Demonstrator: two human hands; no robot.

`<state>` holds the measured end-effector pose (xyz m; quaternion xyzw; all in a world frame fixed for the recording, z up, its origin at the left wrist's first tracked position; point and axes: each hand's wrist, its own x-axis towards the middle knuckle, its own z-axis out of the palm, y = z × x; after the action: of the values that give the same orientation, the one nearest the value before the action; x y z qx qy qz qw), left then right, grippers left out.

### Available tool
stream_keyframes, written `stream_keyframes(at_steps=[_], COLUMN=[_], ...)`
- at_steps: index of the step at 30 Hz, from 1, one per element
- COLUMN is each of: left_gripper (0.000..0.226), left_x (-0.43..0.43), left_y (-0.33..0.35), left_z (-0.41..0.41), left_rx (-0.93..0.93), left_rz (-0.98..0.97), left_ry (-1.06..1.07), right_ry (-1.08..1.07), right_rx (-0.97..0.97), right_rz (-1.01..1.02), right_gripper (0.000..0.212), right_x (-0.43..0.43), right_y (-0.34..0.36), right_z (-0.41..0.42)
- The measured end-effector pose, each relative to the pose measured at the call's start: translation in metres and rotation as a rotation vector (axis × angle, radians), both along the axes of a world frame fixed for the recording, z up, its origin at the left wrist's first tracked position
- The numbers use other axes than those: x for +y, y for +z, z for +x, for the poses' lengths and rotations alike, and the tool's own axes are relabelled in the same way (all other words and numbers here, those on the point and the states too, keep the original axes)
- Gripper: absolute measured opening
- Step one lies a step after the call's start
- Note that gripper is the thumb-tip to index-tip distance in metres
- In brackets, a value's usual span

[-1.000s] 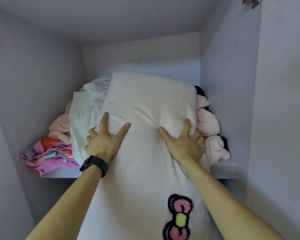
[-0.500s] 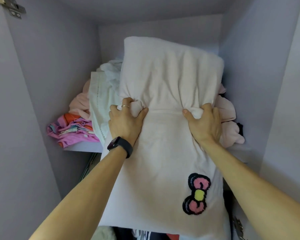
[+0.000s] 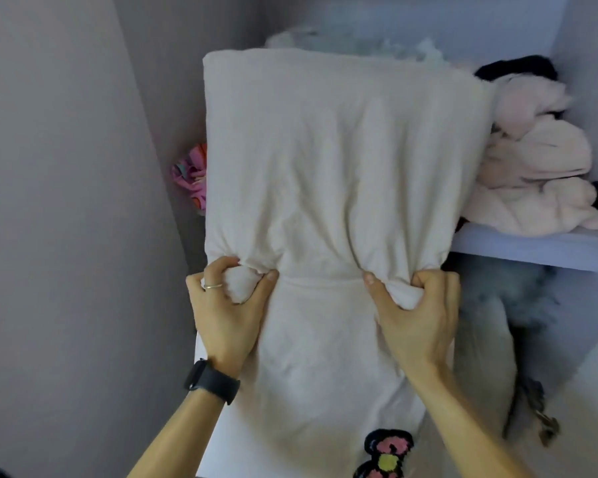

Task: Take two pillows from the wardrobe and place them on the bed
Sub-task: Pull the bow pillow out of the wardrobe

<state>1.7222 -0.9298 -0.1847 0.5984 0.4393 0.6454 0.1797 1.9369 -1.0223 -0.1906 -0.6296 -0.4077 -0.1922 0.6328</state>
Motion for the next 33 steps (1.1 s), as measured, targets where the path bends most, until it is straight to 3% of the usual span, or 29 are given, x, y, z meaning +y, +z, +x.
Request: stream_keyframes(at_steps=[13, 23, 29, 33], left_gripper=[0.059, 0.054, 0.055, 0.055], left_x=[-0.091, -0.217, -0.297, -0.357], left_y=[-0.107, -0.196, -0.257, -0.277], left_z=[-0.107, -0.108, -0.13, -0.156], left_rx=[0.059, 0.23, 0.231, 0.099], left_rz=[-0.231, -0.702, -1.02, -1.109], left_ry=[0.335, 0.557, 0.634, 0.78], right_ry=[0.453, 0.706, 0.9, 1.06], right_rx=[0.106, 0.238, 0.12, -0.012], right_rz=[-0.213, -0.768, -1.25, -1.344], right_gripper=[0.053, 0.052, 0.05, 0.049], right_x=[-0.018, -0.079, -0.103, -0.121], right_y=[-0.127, -0.23, -0.284, -0.294], right_z=[-0.078, -0.078, -0.11, -0.156])
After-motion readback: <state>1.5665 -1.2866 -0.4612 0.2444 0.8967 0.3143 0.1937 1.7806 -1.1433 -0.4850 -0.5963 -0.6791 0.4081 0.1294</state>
